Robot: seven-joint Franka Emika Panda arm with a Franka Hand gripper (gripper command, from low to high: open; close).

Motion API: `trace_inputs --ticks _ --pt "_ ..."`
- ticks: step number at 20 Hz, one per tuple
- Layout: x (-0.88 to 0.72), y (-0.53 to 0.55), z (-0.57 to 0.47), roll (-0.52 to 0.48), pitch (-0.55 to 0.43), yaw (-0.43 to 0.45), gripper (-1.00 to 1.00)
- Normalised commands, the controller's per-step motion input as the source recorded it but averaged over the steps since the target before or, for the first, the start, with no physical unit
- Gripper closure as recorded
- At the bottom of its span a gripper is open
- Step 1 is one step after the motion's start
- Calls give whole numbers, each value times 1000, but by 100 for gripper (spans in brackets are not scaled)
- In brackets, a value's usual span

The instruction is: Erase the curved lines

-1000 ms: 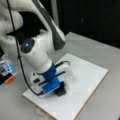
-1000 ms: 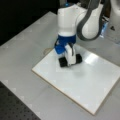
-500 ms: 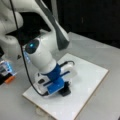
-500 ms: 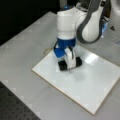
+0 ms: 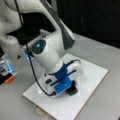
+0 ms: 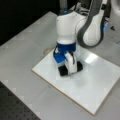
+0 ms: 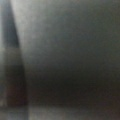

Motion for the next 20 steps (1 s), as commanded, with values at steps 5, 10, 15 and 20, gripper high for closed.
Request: trace_inputs --ticks 5,10,15,20 --pt "115 388 -690 77 -94 -325 100" --pt "-63 200 -562 27 -51 -301 100" --pt "-206 92 -409 -82 75 -183 100" --pt "-388 -79 -110 -256 252 64 100"
